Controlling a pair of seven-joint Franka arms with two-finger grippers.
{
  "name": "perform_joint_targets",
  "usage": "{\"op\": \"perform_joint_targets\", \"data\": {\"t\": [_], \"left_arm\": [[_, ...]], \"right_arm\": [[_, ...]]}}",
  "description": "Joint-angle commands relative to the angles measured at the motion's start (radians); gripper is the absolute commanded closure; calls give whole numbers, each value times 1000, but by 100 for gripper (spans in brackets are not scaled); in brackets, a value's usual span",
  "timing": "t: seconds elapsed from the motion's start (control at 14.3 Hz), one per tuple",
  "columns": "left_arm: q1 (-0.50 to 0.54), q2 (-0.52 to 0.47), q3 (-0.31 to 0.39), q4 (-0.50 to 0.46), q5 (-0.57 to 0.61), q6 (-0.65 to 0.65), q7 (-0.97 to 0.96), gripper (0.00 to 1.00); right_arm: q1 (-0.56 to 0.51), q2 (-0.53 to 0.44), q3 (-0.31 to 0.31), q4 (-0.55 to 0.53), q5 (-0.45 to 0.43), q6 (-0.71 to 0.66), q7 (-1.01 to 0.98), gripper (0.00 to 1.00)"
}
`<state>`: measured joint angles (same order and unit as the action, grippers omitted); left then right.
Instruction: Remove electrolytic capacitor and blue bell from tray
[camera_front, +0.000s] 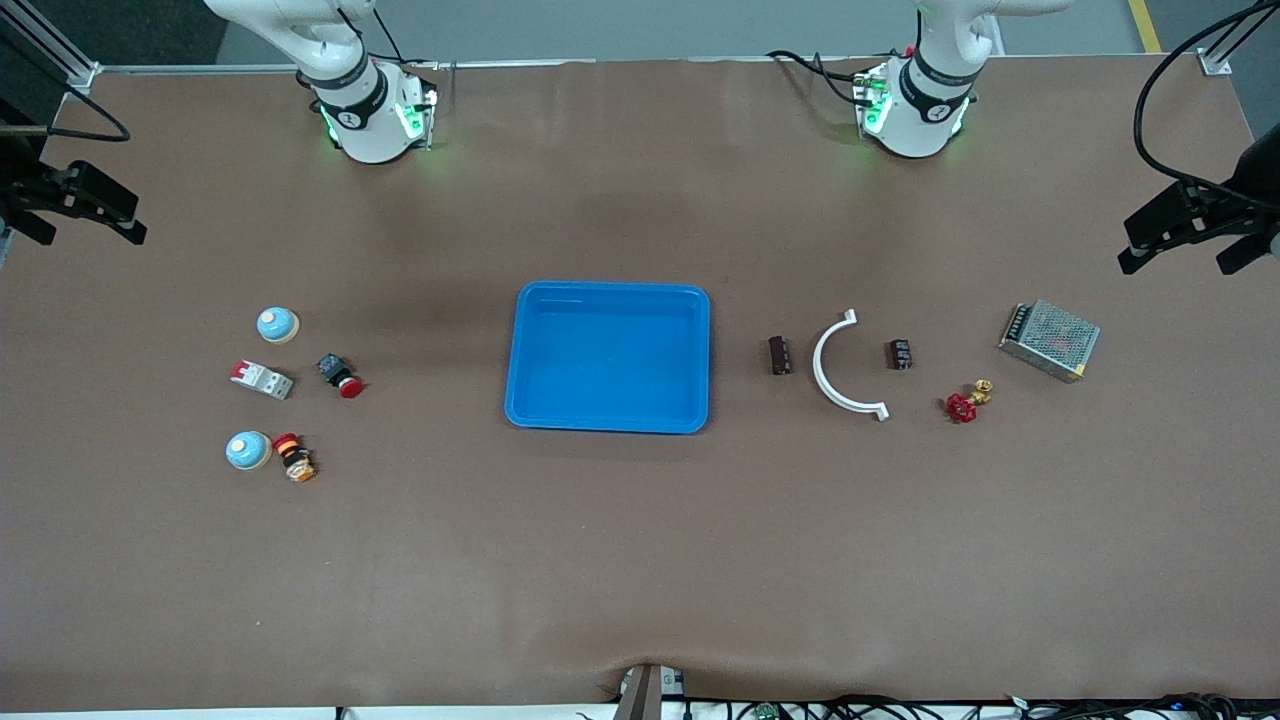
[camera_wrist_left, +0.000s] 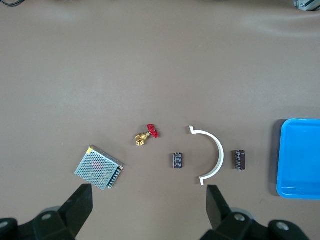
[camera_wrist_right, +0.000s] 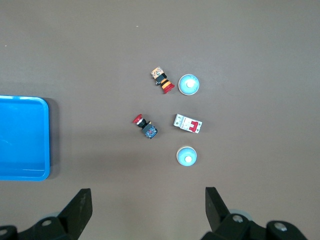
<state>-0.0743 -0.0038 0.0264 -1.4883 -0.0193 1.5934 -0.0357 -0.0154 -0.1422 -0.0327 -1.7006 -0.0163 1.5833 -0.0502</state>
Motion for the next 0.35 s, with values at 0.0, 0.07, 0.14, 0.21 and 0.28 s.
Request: {"op": "perform_joint_targets", "data": {"t": [0.0, 0.07, 0.14, 0.21, 0.28], "left_arm": [[-2, -5, -5, 5, 13, -13, -3, 0], [-2, -5, -14, 3, 18, -20, -1, 0], [-2, -4, -22, 3, 19, -20, 0, 0], [-4, -4, -23, 2, 21, -20, 2, 0], [-5, -2, -25, 2, 21, -20, 2, 0]], "right_arm": [[-5, -5, 4, 4, 13, -11, -11, 0], [-3, -5, 4, 4, 13, -11, -10, 0], [-3, -5, 5, 4, 13, -11, -10, 0], [-3, -5, 5, 4, 13, -9, -10, 0], [-3, -5, 5, 4, 13, -9, -10, 0]]}}
